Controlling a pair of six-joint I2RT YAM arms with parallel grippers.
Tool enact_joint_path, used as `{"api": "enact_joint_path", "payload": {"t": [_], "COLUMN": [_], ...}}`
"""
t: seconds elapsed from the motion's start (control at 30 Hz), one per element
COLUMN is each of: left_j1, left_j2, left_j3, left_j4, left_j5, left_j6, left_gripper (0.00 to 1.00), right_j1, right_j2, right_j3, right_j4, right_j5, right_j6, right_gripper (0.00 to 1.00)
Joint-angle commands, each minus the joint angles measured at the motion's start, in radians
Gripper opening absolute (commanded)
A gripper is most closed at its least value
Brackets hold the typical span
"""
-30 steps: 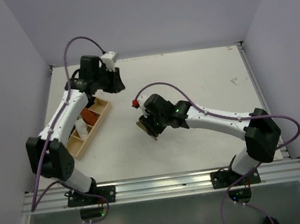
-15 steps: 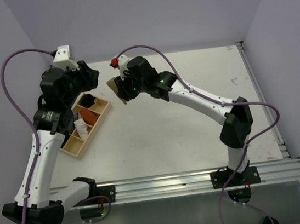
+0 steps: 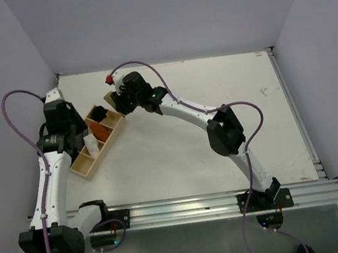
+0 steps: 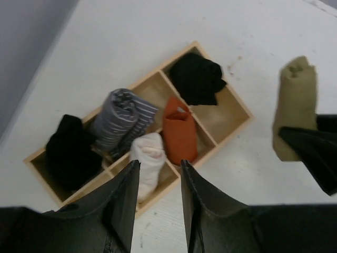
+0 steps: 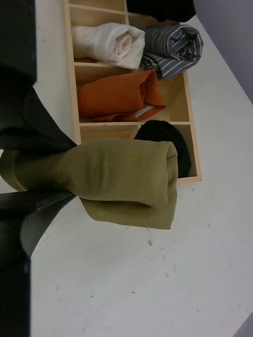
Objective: Roll the underwear
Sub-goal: Place the rolled underwear into the container
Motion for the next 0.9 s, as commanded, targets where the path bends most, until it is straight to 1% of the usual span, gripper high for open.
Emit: {"api": "enact_joint_path", "payload": {"t": [0.0, 0.03, 0.13, 0.2, 0.23, 0.27, 0.3, 0.37, 0.43, 0.6, 0.63, 0.7, 0.73, 0.87], "left_j1": [0.106, 0.115, 0.192, 0.232, 0.24, 0.246, 0.247, 0.249, 0.247, 0.249, 0.249, 0.247, 0.249, 0.249], "left_j2": [0.011, 0.024, 0.048, 0.033, 0.003, -0.017, -0.059, -0.091, -0.12, -0.206, -0.218, -0.234, -0.229, -0.173], "left_j3": [-0.023, -0.019, -0.025, -0.051, -0.095, -0.121, -0.146, -0.192, -0.209, -0.288, -0.302, -0.336, -0.356, -0.454], "left_j4": [0.055, 0.046, 0.022, 0.012, 0.002, -0.005, -0.011, -0.067, -0.136, -0.236, -0.239, -0.207, -0.197, -0.129], "left_j5": [-0.02, -0.042, -0.074, -0.065, -0.055, -0.042, -0.042, -0.076, -0.128, -0.176, -0.177, -0.144, -0.131, -0.061], "left_j6": [0.017, 0.014, -0.028, -0.123, -0.166, -0.227, -0.253, -0.299, -0.312, -0.381, -0.413, -0.421, -0.459, -0.535], "left_gripper": [0.4, 0.4, 0.49, 0.54, 0.55, 0.55, 0.54, 0.51, 0.51, 0.48, 0.48, 0.48, 0.49, 0.49], "right_j1": [-0.004, -0.007, -0.021, -0.024, -0.025, -0.027, -0.027, -0.027, -0.03, -0.042, -0.044, -0.053, -0.057, -0.093], "right_j2": [0.011, 0.004, -0.027, -0.077, -0.094, -0.134, -0.151, -0.2, -0.226, -0.311, -0.328, -0.364, -0.374, -0.418], "right_j3": [0.078, 0.069, 0.02, -0.033, -0.052, -0.069, -0.104, -0.141, -0.192, -0.293, -0.311, -0.348, -0.36, -0.417], "right_j4": [0.089, 0.092, 0.108, 0.111, 0.114, 0.114, 0.114, 0.115, 0.124, 0.129, 0.135, 0.138, 0.138, 0.144], "right_j5": [-0.015, -0.025, -0.048, -0.053, -0.059, -0.07, -0.073, -0.082, -0.096, -0.128, -0.13, -0.128, -0.131, -0.134], "right_j6": [-0.075, -0.07, -0.047, -0.047, -0.026, -0.014, -0.012, -0.009, 0.0, 0.003, 0.0, -0.01, -0.013, -0.033], "right_gripper": [0.0, 0.0, 0.0, 0.0, 0.0, 0.0, 0.0, 0.0, 0.0, 0.0, 0.0, 0.0, 0.0, 0.0]}}
